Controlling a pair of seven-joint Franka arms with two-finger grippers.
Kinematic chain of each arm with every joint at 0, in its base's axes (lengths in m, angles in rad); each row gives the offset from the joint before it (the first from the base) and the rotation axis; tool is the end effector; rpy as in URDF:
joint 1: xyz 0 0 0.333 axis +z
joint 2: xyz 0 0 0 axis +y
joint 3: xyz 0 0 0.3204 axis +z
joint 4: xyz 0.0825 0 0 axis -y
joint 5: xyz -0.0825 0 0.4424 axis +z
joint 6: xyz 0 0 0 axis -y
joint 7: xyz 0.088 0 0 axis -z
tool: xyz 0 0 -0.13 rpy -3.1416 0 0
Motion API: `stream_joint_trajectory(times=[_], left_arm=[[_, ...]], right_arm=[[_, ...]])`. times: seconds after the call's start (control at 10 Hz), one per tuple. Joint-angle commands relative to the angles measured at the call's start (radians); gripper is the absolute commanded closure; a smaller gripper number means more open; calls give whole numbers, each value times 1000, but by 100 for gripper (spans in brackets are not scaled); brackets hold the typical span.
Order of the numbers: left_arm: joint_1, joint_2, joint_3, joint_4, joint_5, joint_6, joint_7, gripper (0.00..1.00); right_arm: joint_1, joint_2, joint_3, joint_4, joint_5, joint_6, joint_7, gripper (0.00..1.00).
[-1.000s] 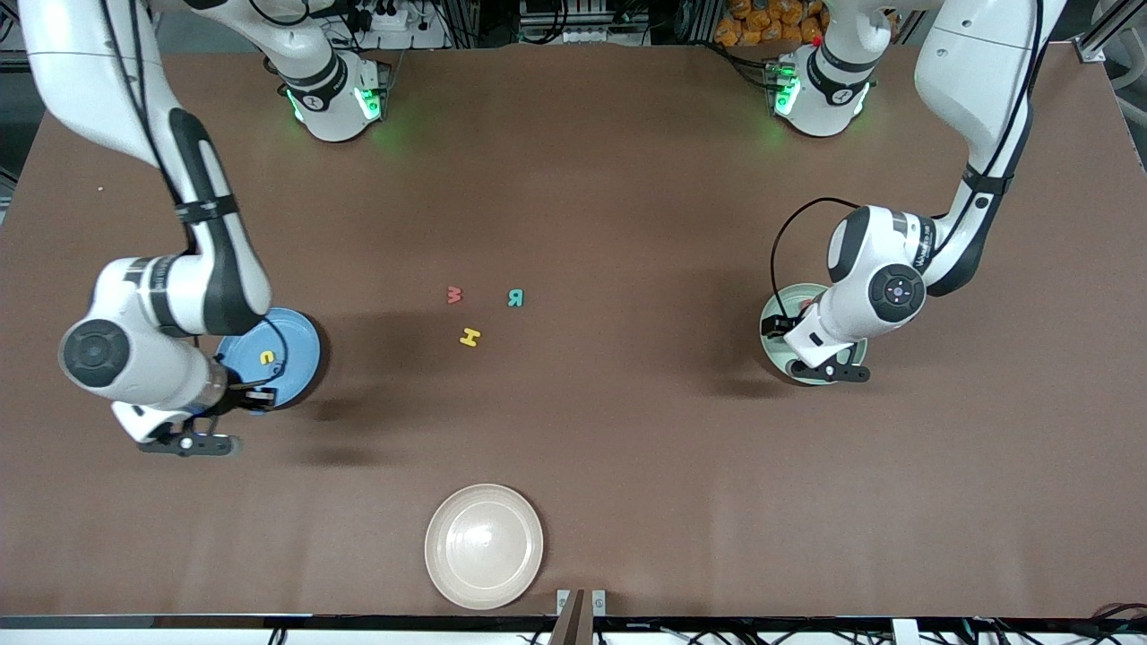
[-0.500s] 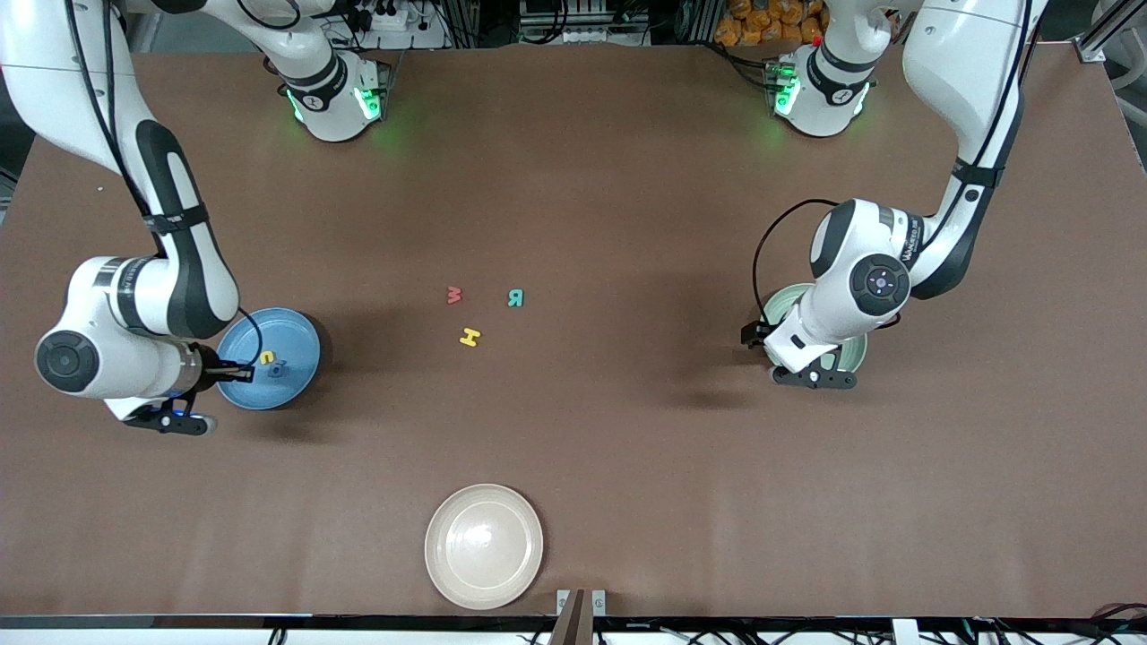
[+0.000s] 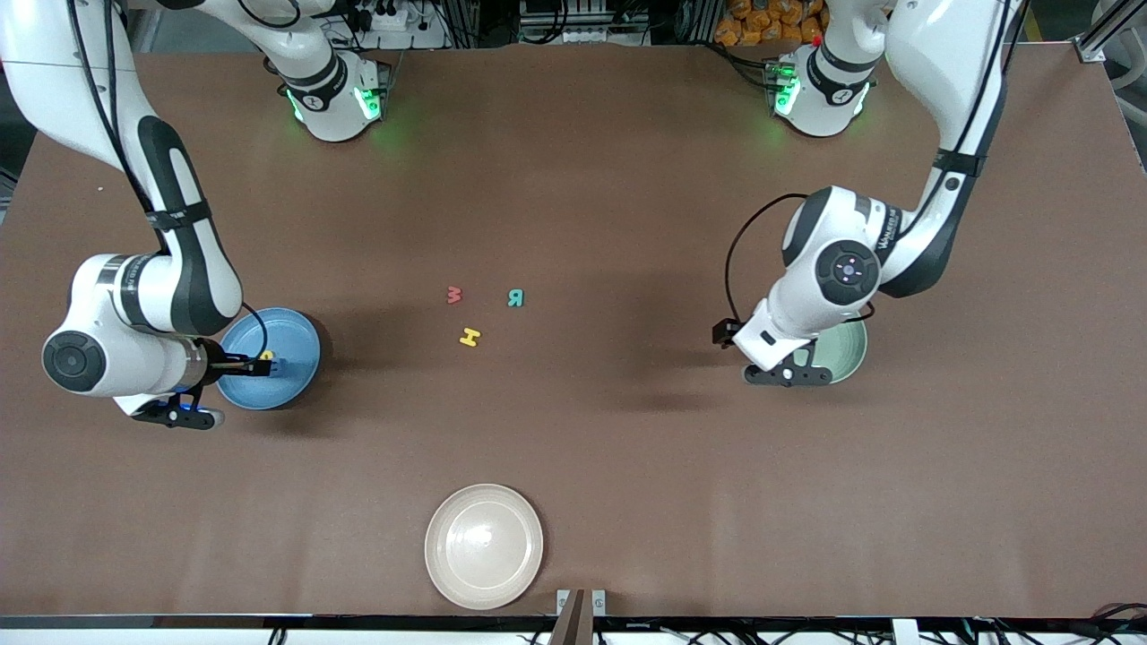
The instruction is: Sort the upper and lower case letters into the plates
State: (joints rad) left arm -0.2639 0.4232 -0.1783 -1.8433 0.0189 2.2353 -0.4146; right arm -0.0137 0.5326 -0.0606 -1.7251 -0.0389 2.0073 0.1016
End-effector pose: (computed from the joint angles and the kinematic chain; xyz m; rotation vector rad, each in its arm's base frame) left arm 0.6200 -0.2882 0.2426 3.0975 -0.0386 -0.0719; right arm 0.6794 -0.0520 0.2034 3.0413 -0.2293 -0.3814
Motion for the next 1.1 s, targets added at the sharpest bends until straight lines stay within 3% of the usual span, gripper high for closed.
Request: stream_joint_trajectory(times=[0.0,0.2,0.5,0.8,1.0], left_arm=[[-96,73,6,131,13,-19,-146,0],[-168,103,6,185,15,-16,-181,0],[-311,176,11,284,15,3,-298,0],[-454,222,22,331,18,56,-469,0],[-521,304,40,346,67,118,-547,0]], right_arm=[[-6,-51,5,-42,7,4,4,0],[-8,-68,5,-65,7,11,-2,0],[-12,-170,4,-295,5,259,-11,0],[-41,-239,5,-367,5,257,-78,0],[-42,-258,5,-393,5,254,-79,0]])
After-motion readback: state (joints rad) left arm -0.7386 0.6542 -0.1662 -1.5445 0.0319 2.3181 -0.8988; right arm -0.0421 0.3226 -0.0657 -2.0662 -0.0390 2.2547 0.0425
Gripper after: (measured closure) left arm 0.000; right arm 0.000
